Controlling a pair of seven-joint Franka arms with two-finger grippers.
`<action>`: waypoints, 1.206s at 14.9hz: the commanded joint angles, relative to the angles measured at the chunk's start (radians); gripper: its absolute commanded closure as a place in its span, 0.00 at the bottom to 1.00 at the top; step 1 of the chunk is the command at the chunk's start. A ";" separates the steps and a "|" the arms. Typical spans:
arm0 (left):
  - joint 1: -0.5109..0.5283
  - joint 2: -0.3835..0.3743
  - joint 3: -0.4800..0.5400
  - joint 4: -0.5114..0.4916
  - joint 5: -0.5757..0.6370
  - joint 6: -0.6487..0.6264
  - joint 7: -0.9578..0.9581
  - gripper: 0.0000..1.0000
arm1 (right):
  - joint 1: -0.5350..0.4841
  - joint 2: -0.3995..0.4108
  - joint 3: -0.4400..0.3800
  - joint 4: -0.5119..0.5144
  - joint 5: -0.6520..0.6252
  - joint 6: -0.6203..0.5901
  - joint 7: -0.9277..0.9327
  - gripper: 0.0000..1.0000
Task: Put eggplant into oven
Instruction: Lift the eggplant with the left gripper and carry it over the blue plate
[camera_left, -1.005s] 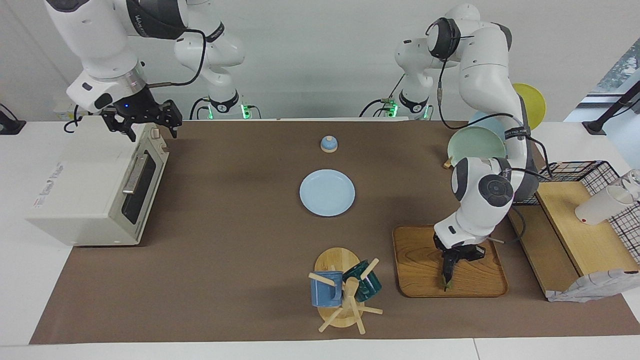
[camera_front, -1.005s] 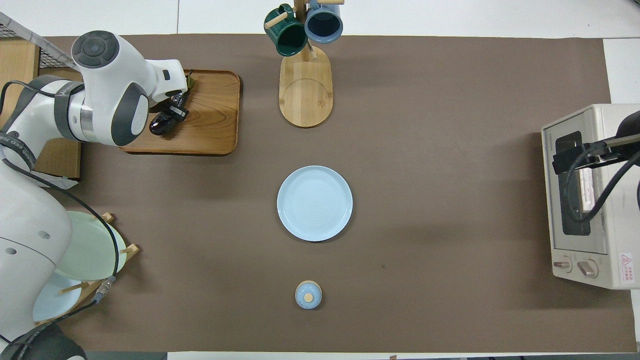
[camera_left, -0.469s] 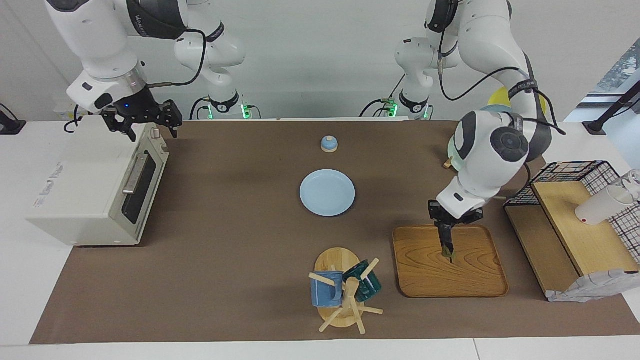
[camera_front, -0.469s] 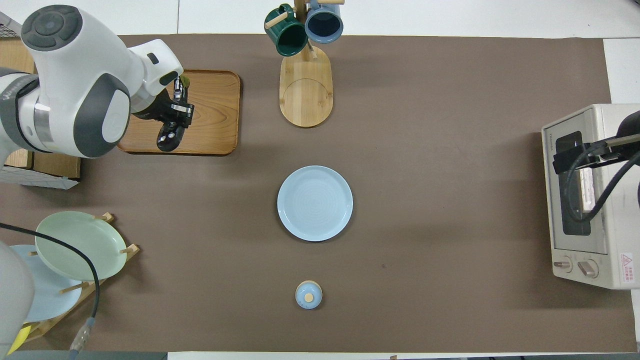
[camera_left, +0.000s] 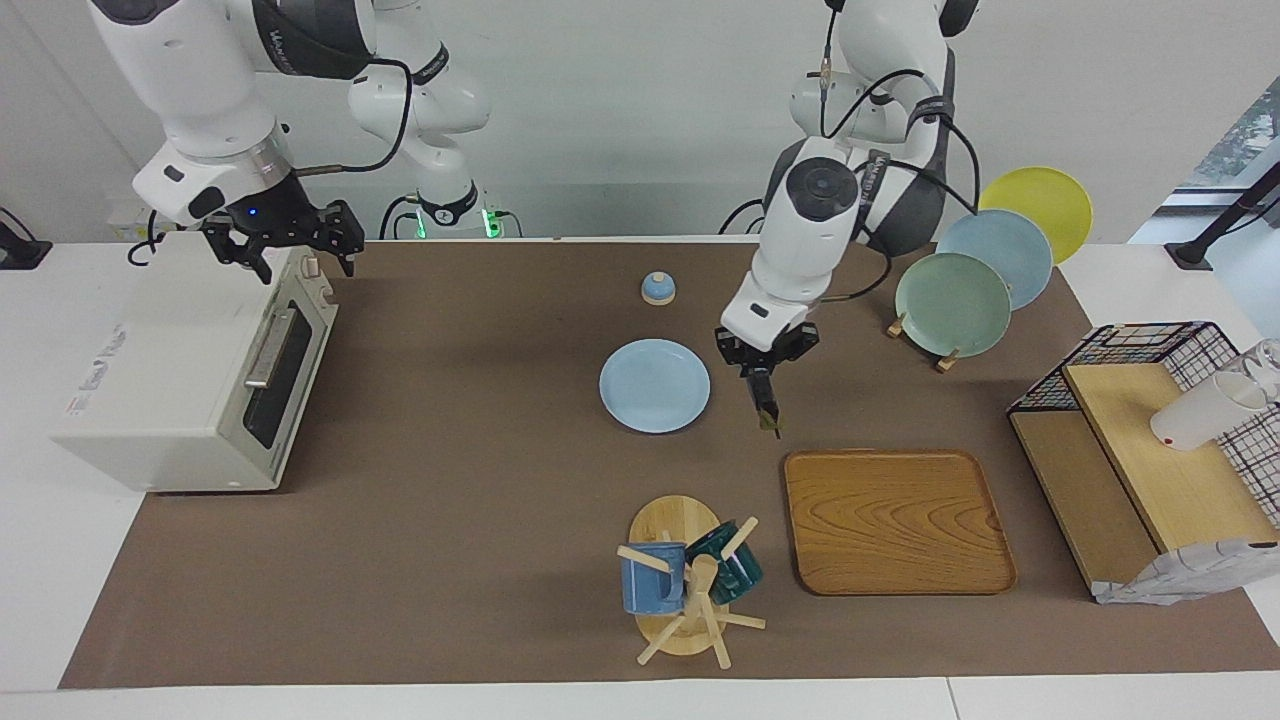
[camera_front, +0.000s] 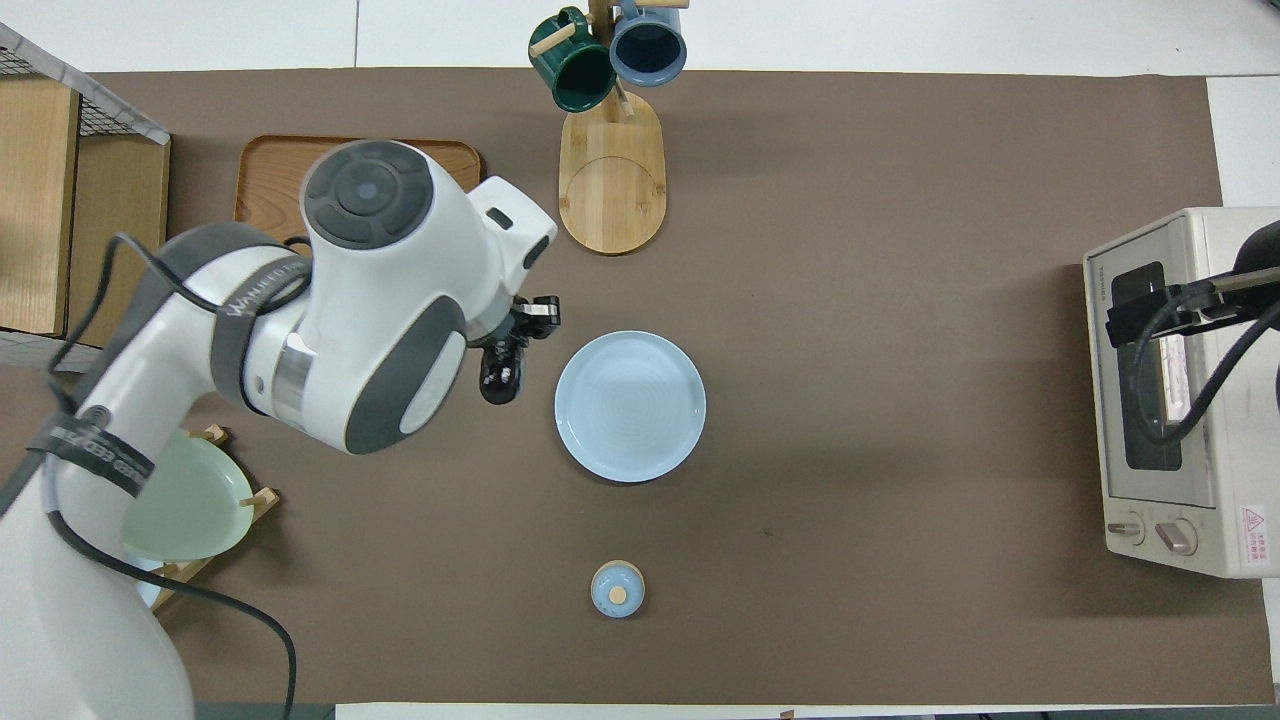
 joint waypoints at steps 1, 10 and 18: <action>-0.048 -0.076 0.019 -0.130 -0.043 0.065 -0.051 1.00 | -0.009 0.004 0.004 0.013 0.023 -0.019 0.006 0.00; -0.169 -0.162 0.019 -0.339 -0.050 0.238 -0.143 1.00 | -0.009 0.004 0.004 0.013 0.023 -0.019 0.006 0.00; -0.211 -0.085 0.021 -0.330 -0.050 0.358 -0.203 1.00 | -0.009 0.002 0.004 0.011 0.023 -0.019 0.006 0.00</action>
